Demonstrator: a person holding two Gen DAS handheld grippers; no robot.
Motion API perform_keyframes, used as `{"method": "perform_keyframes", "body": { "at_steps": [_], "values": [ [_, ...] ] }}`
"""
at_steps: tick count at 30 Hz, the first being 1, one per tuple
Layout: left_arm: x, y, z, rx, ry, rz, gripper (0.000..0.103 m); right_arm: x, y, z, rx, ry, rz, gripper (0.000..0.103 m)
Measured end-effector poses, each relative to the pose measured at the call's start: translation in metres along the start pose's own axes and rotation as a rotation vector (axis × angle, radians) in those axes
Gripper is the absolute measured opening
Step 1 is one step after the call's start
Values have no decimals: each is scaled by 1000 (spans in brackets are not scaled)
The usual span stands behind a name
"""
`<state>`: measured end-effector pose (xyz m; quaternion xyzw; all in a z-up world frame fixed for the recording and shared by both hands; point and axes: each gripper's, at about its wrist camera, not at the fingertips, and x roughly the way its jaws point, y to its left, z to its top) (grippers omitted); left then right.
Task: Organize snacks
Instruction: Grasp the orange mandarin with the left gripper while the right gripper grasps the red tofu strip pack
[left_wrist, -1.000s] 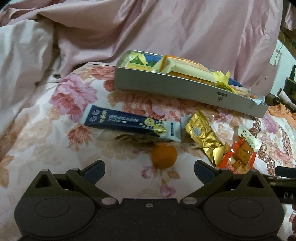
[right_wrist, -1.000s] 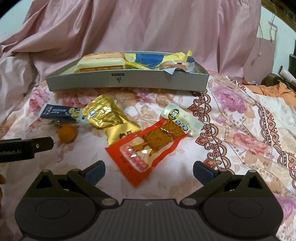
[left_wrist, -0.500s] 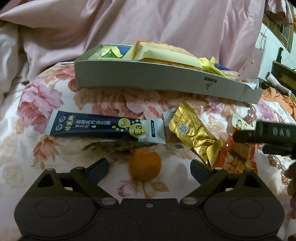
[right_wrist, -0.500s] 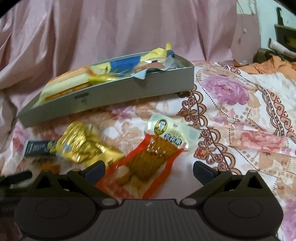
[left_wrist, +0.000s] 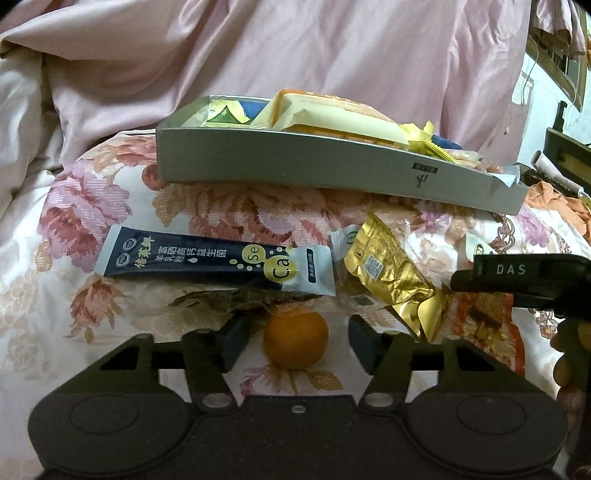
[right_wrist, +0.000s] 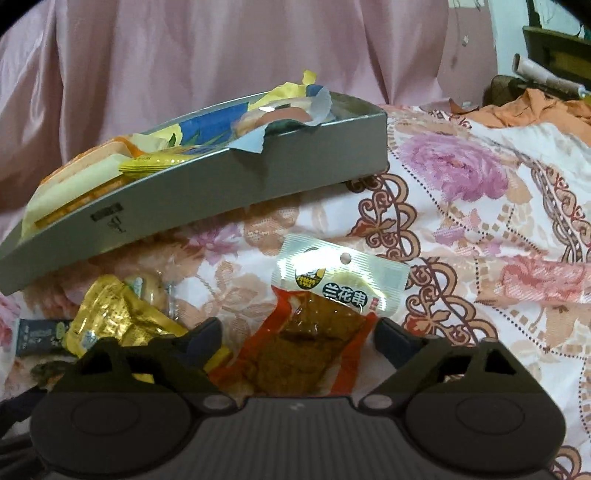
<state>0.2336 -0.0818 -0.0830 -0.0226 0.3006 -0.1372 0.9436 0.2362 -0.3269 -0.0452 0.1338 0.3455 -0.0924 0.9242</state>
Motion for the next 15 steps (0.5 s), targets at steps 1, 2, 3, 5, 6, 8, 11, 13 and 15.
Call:
{"method": "perform_keyframes", "body": {
  "at_steps": [1,2,3,5,6,8,11,13,15],
  "values": [
    [0,0,0,-1,-1,-4,54,0,-1,0,4,-1,-8,82],
    [-1,1,0,-3,0,-8,53,1,-1,1,7,-1,-15,78],
    [-1,1,0,-5,-1,-11,52,2,-2,2,8,0,-20,75],
    [-1,1,0,-7,-1,-16,46,2,-2,1,1,-2,-29,74],
    [-1,1,0,-8,-1,-19,46,2,-1,1,-4,-2,-31,74],
    [-1,1,-1,-7,-2,-20,46,2,0,0,-12,-1,-32,73],
    [0,2,-1,-13,1,-28,46,0,-2,-2,-2,6,-17,72],
    [0,2,-1,-16,1,-32,47,-1,-2,-3,0,8,-11,72],
    [1,3,-1,-17,3,-34,47,-3,-2,-5,-3,8,-9,72]
  ]
}}
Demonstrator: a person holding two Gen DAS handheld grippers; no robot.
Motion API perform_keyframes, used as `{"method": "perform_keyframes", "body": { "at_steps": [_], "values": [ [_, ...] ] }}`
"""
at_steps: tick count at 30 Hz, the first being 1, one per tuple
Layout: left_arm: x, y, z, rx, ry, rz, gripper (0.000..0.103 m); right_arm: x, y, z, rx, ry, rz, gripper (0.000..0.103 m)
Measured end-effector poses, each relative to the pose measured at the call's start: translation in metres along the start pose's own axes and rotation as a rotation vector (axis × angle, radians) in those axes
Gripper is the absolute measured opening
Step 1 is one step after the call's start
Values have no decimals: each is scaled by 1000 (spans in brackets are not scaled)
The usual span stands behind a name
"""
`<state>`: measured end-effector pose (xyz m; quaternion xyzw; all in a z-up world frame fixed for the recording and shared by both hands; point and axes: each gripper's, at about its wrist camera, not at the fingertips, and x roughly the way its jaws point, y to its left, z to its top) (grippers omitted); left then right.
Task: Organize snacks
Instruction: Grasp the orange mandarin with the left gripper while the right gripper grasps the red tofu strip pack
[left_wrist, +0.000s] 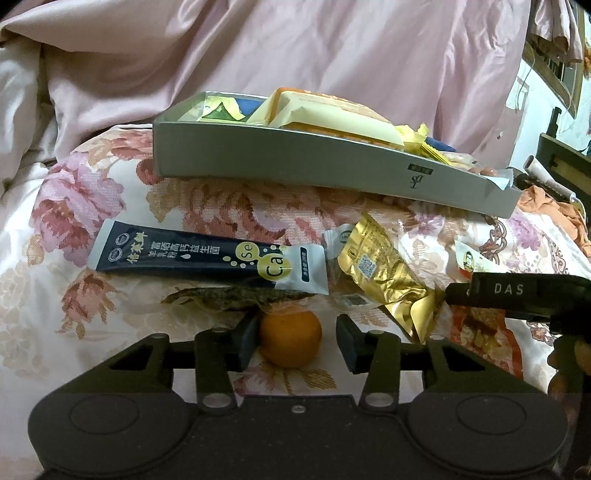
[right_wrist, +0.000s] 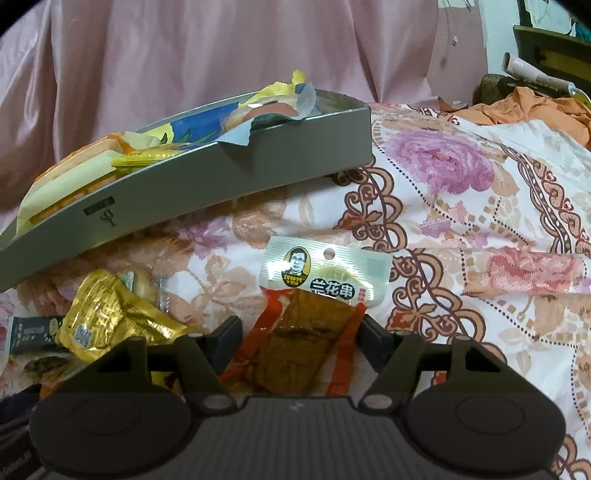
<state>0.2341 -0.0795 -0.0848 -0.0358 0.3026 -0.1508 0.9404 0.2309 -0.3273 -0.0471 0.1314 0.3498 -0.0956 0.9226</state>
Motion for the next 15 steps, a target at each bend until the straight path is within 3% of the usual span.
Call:
{"method": "perform_keyframes", "body": {
  "at_steps": [4,7,15],
  "values": [
    [0,-3,-1,23,5,12,46,-4,1,-3,-7,2,4,70],
    [-1,-5,-2,42,13,27,37,-10,3,-8,-20,5,10,67],
    [-13,-14,-9,87,49,23,36,-29,4,-20,-44,48,43,65]
  ]
}}
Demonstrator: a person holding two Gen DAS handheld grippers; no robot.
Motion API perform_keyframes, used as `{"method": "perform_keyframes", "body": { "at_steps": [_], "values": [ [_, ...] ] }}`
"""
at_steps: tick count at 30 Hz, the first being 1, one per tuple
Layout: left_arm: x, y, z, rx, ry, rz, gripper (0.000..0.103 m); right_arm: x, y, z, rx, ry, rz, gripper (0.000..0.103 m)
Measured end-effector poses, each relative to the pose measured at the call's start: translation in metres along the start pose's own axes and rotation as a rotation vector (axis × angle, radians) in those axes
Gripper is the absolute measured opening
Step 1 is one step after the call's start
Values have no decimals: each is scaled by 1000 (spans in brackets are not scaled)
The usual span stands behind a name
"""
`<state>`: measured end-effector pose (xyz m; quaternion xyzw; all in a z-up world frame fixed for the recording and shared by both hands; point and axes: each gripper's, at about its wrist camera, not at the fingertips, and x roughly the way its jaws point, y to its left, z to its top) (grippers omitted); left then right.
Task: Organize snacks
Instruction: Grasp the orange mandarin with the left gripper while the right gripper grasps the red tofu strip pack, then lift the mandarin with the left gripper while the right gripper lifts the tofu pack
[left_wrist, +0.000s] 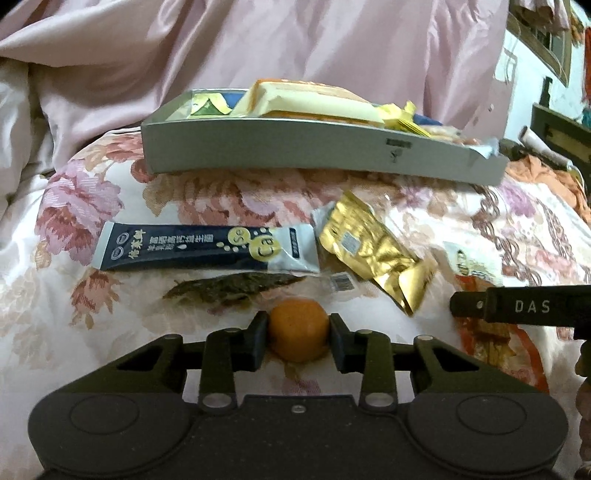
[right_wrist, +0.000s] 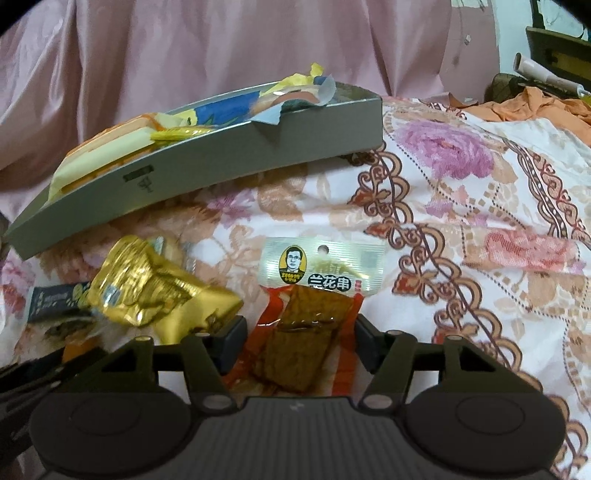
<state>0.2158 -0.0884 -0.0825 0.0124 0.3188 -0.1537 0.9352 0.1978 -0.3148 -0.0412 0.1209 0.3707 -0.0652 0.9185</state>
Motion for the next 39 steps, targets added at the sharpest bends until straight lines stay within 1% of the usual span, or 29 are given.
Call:
{"method": "perform_keyframes", "body": {
  "at_steps": [3,4,10,15,19,22,24,26,30,33,35,36,38,39],
  "values": [
    [-7,-3,-4,7,16,0,36,-8,0,-5,-19,25,20,65],
    [-9,-4,-5,7,22,0,36,-9,2,-7,-39,41,34,65],
    [-29,-7,-18,31,55,1,36,-25,12,-22,-132,74,74,65],
    [-47,-1,-27,-5,80,-2,36,-34,18,-29,-184,98,107,66],
    [-59,2,-37,-20,90,-8,36,-45,24,-40,-257,112,134,66],
    [-61,3,-39,-26,88,-12,36,-52,30,-51,-313,112,126,71],
    [-59,3,-39,-28,87,-12,37,-57,32,-56,-331,116,119,80],
    [-58,2,-39,-26,83,-13,37,-60,33,-60,-337,118,118,85],
    [-56,2,-39,-24,76,-13,37,-61,36,-66,-337,106,99,92],
    [-55,2,-38,-27,75,-14,37,-57,34,-69,-294,93,102,94],
    [-55,1,-38,-25,74,-14,37,-56,33,-70,-277,79,101,91],
    [-55,1,-38,-25,73,-13,37,-56,34,-71,-279,73,104,86],
    [-55,1,-38,-27,73,-14,37,-57,35,-71,-266,64,116,79],
    [-55,1,-38,-28,73,-14,37,-57,34,-70,-258,63,120,77]
  ]
}}
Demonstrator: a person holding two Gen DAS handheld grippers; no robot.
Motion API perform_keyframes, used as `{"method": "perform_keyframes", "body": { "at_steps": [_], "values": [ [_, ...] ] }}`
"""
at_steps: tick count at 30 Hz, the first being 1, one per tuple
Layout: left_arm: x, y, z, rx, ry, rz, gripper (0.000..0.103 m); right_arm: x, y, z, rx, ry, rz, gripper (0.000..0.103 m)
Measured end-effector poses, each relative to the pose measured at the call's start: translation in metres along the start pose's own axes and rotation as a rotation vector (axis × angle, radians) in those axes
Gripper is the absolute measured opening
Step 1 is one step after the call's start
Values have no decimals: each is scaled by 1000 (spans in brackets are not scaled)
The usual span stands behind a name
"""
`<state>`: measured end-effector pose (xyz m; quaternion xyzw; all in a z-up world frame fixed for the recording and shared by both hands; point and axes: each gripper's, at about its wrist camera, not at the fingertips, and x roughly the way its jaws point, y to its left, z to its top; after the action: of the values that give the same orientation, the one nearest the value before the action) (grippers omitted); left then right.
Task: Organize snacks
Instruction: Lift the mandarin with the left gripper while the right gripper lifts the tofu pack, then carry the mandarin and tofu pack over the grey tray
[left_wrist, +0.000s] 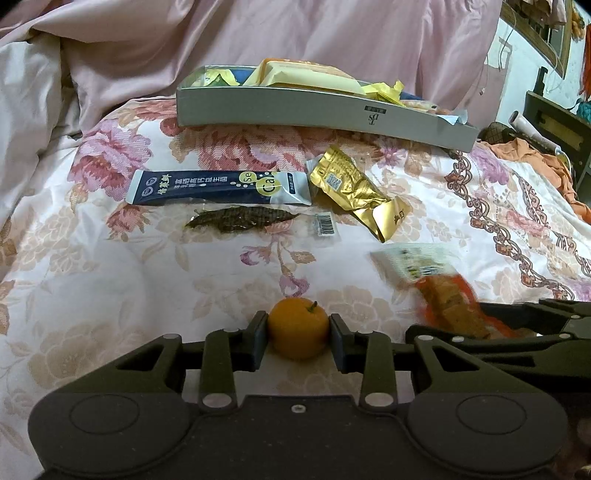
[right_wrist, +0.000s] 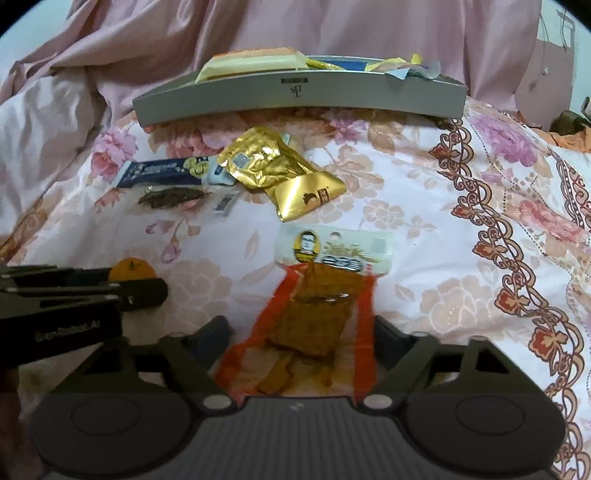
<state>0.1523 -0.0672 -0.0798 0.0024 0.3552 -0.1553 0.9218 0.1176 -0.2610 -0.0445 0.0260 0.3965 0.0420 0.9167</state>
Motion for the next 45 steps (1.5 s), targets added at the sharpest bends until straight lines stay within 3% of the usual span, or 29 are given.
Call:
{"method": "perform_keyframes", "body": {
  "at_steps": [3,14,23,36,45],
  "values": [
    [0,0,0,1,0,0,37,0,0,1,7,-9,16,69],
    [-1,0,-1,6,-12,8,36,0,15,1,-103,-41,15,67],
    [-2,1,-1,3,-17,11,36,-5,38,-3,-327,-115,-69,52],
    [-6,2,0,-13,-53,20,36,-8,32,0,-278,-119,-40,50],
    [-9,1,1,-23,-87,32,36,-11,45,-5,-401,-170,-114,50]
  ]
}}
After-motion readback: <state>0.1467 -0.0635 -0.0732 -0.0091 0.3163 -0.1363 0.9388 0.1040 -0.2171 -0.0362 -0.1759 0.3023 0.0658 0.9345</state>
